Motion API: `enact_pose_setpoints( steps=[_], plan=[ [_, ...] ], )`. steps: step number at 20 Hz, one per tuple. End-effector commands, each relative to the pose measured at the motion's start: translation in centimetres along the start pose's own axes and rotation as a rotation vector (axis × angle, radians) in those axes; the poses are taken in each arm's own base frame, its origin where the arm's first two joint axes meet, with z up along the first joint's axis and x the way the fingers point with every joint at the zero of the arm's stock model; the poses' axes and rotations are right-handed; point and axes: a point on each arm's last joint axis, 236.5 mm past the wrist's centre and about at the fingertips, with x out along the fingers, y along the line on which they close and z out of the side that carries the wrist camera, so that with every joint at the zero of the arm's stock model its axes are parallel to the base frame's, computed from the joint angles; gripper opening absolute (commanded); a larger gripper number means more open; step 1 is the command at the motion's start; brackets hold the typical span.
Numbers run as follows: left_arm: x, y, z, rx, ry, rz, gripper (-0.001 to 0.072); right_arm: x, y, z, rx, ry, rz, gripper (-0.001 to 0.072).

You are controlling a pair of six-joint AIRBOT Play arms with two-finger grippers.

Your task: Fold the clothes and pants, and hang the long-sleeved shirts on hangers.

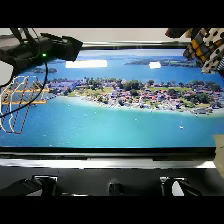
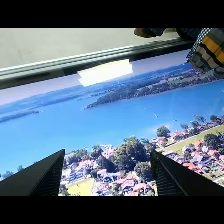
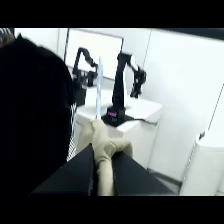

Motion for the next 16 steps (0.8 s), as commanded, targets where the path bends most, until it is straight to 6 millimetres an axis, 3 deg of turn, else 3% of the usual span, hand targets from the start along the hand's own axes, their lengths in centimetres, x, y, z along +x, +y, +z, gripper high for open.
enact_pose_setpoints(
  steps=[1, 10, 13, 16],
  plan=[
    [0.3, 0.0, -0.3, -0.011, 0.007, 0.000, 0.0610, 1.2, 0.7, 3.1, 0.001, -0.093, 0.004, 0.0027],
    [1.6, -0.5, -1.5, -0.068, 0.038, -0.010, 0.0610, 0.5, 0.0, 9.4, -0.097, -0.282, -0.019, 0.0027],
    [1.9, -0.9, -1.9, -0.067, 0.048, -0.017, 0.0610, 0.6, -1.0, 10.9, -0.161, -0.322, -0.079, 0.0027],
    [2.2, -1.1, -2.2, -0.067, 0.056, -0.020, 0.0610, 1.1, -1.2, 11.3, -0.213, -0.340, -0.124, 0.0027]
  ],
)
